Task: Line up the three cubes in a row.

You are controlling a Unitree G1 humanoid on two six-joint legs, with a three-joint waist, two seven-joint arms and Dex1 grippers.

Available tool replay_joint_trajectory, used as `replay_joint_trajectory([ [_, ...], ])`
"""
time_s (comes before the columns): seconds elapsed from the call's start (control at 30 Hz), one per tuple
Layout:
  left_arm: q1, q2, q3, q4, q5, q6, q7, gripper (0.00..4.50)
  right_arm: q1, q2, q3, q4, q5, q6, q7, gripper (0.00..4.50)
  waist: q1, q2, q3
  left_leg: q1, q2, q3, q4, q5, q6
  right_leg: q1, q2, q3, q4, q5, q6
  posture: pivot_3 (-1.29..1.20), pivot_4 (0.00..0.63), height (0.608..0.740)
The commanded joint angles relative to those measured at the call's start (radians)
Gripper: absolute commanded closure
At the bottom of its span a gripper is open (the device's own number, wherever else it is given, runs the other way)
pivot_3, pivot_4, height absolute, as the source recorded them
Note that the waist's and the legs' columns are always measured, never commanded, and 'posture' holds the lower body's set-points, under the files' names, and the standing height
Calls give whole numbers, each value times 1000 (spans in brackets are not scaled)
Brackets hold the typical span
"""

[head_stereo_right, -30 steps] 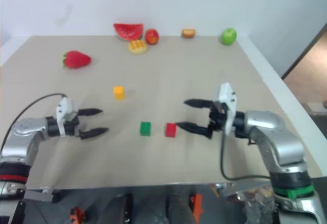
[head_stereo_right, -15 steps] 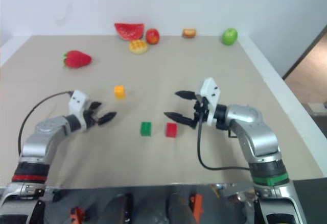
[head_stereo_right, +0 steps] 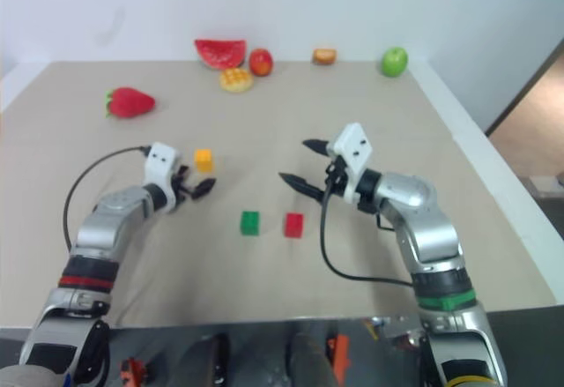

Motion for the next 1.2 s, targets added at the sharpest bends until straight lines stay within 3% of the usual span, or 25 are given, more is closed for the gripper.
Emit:
replay_joint_trajectory([
  [0.03, -45, -11, 15, 41, 16, -1, 55, 56, -11, 2, -28, -16, 5, -25, -8, 231, 0, 0, 0, 0, 0, 0, 0, 0, 0, 0, 0, 0, 0, 0, 0, 0, 150, 740],
  [0.57, -152, -94, 33, 99, 0, 53, 161, 56, -4, 13, -33, -16, 31, -24, 6, 231, 0, 0, 0, 0, 0, 0, -2, 1, 0, -1, 0, 0, 0, 0, 1, 0, 150, 740],
  [0.9, -175, -96, 43, 149, 3, 25, 193, 3156, -3, 9, -35, 7, 30, -25, 14, 231, 0, 0, 0, 0, -1, 0, -2, 1, 0, 0, 0, 0, 0, 1, 1, 0, 150, 740],
  [1.07, -175, -76, 5, 167, 22, -64, 119, 3157, 4, -4, -40, -3, 46, -12, 33, 231, 0, 0, 0, 0, -1, 0, -2, 1, 0, 0, 0, 0, 0, 1, 1, 0, 150, 740],
  [1.2, -113, -21, -37, 141, 16, -225, -77, 3157, 49, -55, -45, -68, 118, 44, 118, 231, 0, 0, 0, 0, -1, 0, -2, 1, 0, 0, 0, 0, -1, 0, 1, 0, 150, 740],
])
